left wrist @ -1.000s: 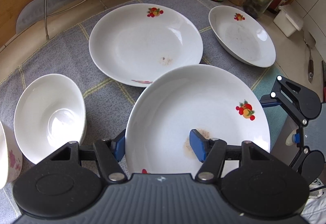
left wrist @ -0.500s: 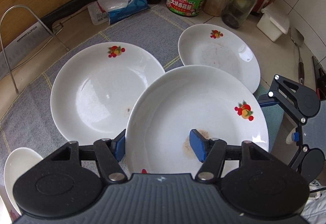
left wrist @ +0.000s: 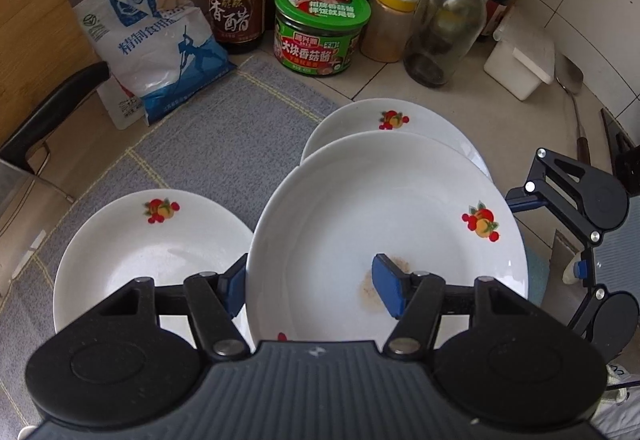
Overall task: Organize plates and bowls
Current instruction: 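Carry the stained plate with the left tool over the flower plate by the wall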
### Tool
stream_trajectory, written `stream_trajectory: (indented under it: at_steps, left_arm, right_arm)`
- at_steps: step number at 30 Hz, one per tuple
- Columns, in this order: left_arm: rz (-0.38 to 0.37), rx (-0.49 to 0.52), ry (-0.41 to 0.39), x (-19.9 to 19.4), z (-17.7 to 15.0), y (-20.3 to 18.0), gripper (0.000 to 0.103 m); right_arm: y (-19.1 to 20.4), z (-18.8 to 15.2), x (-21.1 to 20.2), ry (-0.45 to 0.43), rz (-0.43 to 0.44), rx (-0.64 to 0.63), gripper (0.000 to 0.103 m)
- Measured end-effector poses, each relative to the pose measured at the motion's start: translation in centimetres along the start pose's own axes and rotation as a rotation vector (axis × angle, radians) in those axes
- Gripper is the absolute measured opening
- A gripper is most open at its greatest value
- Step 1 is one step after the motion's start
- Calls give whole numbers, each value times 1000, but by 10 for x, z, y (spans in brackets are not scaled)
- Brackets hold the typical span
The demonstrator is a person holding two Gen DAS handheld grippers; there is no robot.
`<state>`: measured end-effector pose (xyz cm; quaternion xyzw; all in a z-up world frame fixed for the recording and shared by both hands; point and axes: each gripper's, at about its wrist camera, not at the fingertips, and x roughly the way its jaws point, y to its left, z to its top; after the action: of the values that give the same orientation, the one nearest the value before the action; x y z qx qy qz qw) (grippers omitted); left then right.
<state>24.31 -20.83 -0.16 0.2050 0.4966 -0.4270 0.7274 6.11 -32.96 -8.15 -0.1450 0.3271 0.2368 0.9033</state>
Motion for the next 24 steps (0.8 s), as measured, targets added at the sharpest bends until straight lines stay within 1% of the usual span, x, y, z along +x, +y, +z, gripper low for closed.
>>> stream_trajectory:
  at_steps: [11, 20, 24]
  left_arm:
    - [-28, 36, 7, 29, 37, -10, 62]
    - [-58, 63, 23, 54, 55, -18, 62]
    - [-58, 77, 13, 58, 58, -20, 62]
  right_arm:
    - [-34, -9, 1, 22, -29, 33, 103]
    - [-52, -20, 2, 47, -45, 79, 103]
    - [-56, -24, 3, 55, -49, 98, 103]
